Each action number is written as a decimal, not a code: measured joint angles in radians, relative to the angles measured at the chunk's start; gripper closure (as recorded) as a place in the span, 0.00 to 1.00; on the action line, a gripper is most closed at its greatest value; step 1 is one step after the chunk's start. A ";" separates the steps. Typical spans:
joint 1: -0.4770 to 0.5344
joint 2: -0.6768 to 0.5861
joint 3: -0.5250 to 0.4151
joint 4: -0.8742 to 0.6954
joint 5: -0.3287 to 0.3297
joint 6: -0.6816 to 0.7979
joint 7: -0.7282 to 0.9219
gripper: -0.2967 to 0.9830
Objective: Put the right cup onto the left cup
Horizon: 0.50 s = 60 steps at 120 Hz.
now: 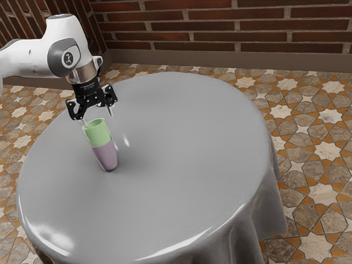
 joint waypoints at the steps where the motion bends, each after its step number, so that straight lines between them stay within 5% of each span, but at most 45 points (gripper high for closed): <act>1: 0.000 0.000 0.000 0.000 0.000 0.000 0.000 0.25; 22: 0.019 -0.054 -0.026 0.084 0.009 -0.058 0.038 0.25; 60: -0.001 -0.052 -0.097 0.322 0.027 -0.171 0.423 0.24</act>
